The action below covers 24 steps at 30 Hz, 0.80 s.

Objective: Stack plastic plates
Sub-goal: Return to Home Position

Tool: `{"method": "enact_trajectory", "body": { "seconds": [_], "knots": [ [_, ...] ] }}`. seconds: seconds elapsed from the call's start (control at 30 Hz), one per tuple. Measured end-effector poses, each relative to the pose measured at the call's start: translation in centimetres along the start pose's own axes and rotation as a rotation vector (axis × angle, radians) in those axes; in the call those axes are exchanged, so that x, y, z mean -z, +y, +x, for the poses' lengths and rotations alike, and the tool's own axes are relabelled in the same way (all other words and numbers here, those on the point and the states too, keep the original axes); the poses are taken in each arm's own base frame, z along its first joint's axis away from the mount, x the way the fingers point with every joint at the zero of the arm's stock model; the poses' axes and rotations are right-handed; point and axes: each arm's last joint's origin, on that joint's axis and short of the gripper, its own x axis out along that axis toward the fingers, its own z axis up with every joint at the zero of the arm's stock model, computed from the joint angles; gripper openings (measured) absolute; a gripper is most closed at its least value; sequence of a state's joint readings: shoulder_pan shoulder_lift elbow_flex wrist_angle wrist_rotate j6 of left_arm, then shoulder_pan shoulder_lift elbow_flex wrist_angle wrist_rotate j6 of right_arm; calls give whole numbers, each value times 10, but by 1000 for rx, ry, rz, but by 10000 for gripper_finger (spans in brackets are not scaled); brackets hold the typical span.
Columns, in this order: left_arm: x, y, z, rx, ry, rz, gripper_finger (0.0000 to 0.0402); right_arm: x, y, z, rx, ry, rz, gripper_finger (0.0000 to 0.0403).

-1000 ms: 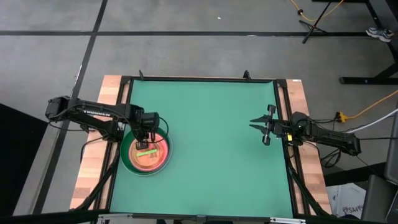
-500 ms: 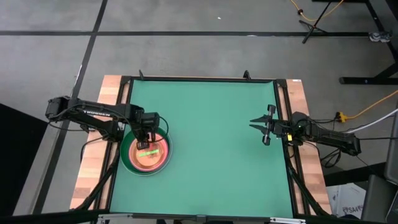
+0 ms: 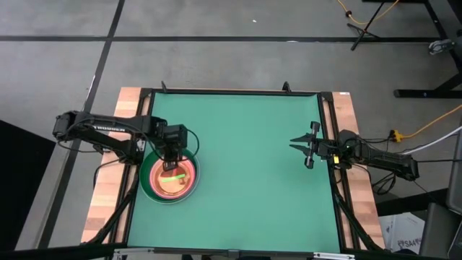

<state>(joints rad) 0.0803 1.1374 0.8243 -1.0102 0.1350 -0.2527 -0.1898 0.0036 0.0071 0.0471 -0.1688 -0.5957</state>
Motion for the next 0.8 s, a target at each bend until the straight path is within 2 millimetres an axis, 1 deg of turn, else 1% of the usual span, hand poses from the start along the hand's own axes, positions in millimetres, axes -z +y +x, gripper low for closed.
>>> {"method": "enact_trajectory", "body": {
  "seconds": [0.2,0.3,0.4,0.57,0.7,0.8],
  "knots": [
    [-11,-7,-31,21,-97,53,76,0,0,0,0,1,0,76],
    [-16,-10,-50,6,-185,83,76,0,0,0,-1,2,0,76],
    [-16,-12,-73,-37,-293,112,76,0,0,0,-1,2,-4,76],
    [-4,-11,-109,-110,-466,158,76,0,0,0,0,4,-5,76],
    [13,-7,-129,-149,-594,171,76,0,0,0,1,5,-5,76],
    [30,-4,-143,-172,-681,164,76,0,0,0,1,5,-10,76]
  ]
}}
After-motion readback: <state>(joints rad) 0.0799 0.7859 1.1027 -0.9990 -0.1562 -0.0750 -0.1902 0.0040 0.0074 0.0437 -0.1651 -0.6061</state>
